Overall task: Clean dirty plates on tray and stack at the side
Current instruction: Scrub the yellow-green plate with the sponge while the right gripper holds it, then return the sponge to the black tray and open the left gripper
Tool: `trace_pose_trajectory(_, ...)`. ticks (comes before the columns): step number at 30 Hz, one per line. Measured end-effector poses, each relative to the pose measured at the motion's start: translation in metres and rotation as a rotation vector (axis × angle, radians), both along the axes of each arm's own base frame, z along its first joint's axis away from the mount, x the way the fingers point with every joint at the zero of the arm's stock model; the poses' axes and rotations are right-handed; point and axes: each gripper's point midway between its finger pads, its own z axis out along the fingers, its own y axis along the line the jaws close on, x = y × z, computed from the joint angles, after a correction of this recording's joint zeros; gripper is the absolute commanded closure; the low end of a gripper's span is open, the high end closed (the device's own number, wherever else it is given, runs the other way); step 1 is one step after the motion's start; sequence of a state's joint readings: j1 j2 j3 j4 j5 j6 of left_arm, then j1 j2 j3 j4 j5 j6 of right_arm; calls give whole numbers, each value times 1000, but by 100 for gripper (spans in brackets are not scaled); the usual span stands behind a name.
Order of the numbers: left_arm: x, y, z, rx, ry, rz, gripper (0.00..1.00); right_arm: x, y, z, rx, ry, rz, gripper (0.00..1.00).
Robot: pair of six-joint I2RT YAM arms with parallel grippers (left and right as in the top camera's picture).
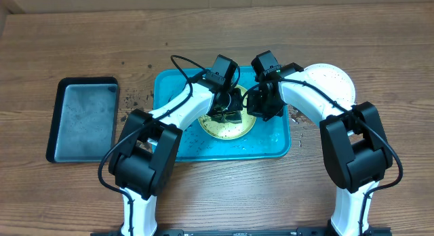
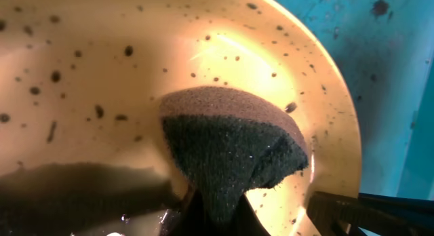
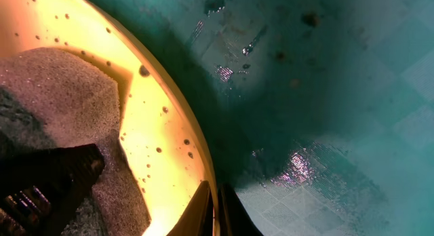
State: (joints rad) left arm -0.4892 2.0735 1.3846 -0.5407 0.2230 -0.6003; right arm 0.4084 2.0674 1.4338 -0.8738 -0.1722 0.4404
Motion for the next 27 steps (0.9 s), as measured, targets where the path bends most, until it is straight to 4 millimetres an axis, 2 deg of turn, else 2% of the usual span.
trace_pose_trajectory(5,0,16,-1,84,11,28,96,-1,0,0,-1,2,0,96)
trace_pose_trajectory(8,3,45,0,183,24,77,96,-1,0,0,-1,2,0,96)
trace_pose_trajectory(12,8,95,3,336,32,162,96,-1,0,0,-1,2,0,96)
trace_pose_trajectory(13,9,103,5,349,35,177,96,-1,1,0,9,4,1,96)
trace_pose_trajectory(17,11,115,20,400,12,195,96,-3,9,1,25,3,15,96)
trace_pose_trajectory(20,18,128,42,419,-32,231,96,-3,6,1,18,8,11,96)
trace_pose_trajectory(23,26,143,73,388,-84,285,96,-2,5,1,20,5,7,96)
trace_pose_trajectory(27,34,164,128,281,-170,357,96,-1,5,1,20,1,7,96)
